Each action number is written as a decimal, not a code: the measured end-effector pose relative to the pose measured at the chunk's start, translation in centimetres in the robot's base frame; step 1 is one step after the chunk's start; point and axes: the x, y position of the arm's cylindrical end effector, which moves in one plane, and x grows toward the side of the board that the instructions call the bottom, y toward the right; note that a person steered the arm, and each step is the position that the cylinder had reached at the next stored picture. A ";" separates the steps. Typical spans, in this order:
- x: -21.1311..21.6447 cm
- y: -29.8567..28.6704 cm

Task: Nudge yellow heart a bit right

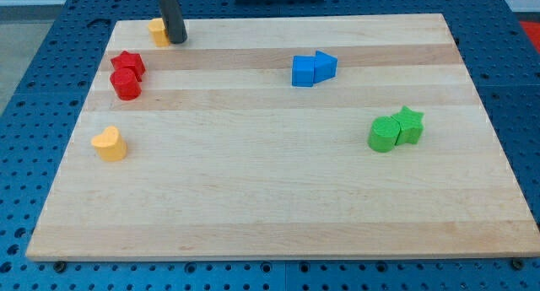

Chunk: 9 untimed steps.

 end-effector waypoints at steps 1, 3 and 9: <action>-0.4 -1.9; -0.4 -2.2; 21.7 5.5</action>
